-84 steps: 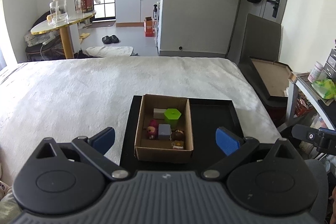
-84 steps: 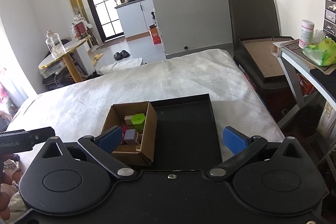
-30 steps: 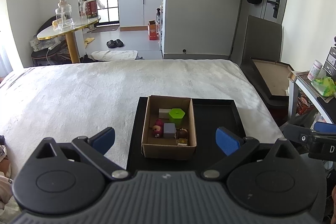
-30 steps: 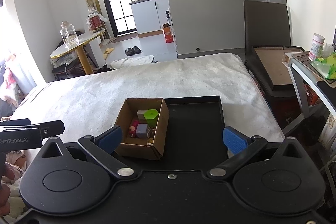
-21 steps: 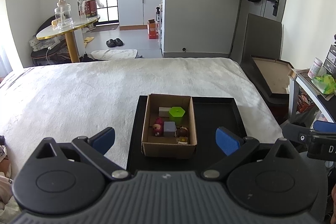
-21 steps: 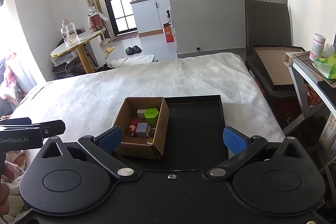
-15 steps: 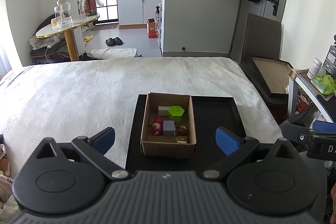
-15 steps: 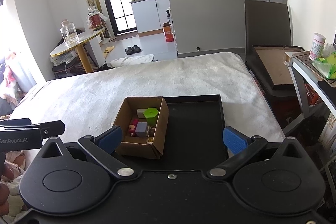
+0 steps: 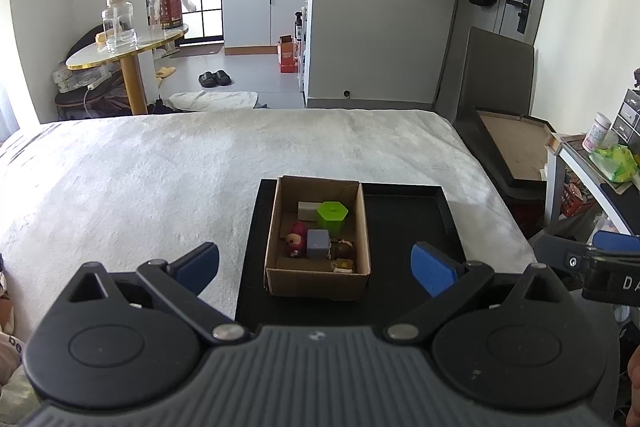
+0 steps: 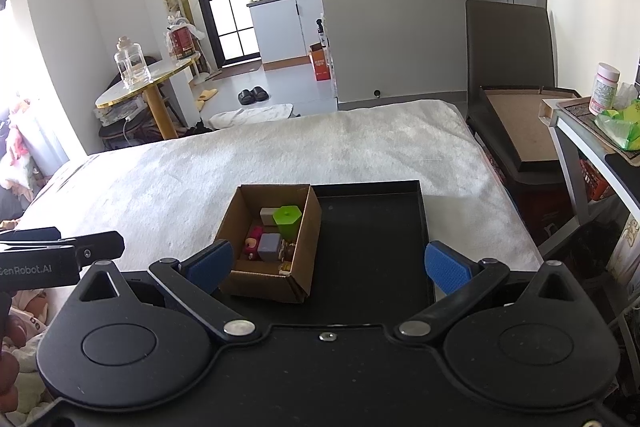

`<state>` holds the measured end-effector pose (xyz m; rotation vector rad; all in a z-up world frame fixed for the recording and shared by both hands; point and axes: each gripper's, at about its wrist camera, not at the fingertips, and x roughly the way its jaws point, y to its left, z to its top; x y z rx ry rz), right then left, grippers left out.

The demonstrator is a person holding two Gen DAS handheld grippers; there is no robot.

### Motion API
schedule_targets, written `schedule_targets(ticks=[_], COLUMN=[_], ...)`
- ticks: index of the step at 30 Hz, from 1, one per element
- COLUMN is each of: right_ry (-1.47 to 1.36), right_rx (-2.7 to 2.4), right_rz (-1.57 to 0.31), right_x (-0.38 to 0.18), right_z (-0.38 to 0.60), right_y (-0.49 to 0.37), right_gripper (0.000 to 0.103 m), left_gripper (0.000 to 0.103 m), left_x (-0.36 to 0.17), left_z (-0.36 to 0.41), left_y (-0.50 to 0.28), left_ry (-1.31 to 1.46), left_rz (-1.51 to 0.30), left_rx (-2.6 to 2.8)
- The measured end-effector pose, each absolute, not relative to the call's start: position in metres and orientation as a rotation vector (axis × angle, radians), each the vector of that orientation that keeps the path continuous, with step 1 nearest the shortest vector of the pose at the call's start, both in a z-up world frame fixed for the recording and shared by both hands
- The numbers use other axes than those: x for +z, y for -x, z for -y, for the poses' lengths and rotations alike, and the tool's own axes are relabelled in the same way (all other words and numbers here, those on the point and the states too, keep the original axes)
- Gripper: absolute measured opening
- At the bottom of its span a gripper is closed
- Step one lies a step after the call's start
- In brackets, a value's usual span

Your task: Organize rigid objects

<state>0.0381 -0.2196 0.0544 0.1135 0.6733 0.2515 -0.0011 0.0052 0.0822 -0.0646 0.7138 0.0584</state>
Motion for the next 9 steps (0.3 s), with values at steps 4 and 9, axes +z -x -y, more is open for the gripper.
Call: schedule_targets(ticks=[4,9], right_ry=[-0.112,-0.108], right_rx=[0.255,0.26], right_rz=[-0.671,-0.674], right_x=[0.0538,0.0524], right_z=[0.2194,0.2182], right_y=[-0.0384,-0.0393], right_gripper=[0.103,0.103], left_gripper=[0.102,0.102], left_x=[0.0827,0.0818], left_z=[-0.007,-0.0082], left_y=[0.001,0.0002], left_ry=[0.068,0.072], left_rz=[-0.715,-0.718], left_rx=[0.05,0.049])
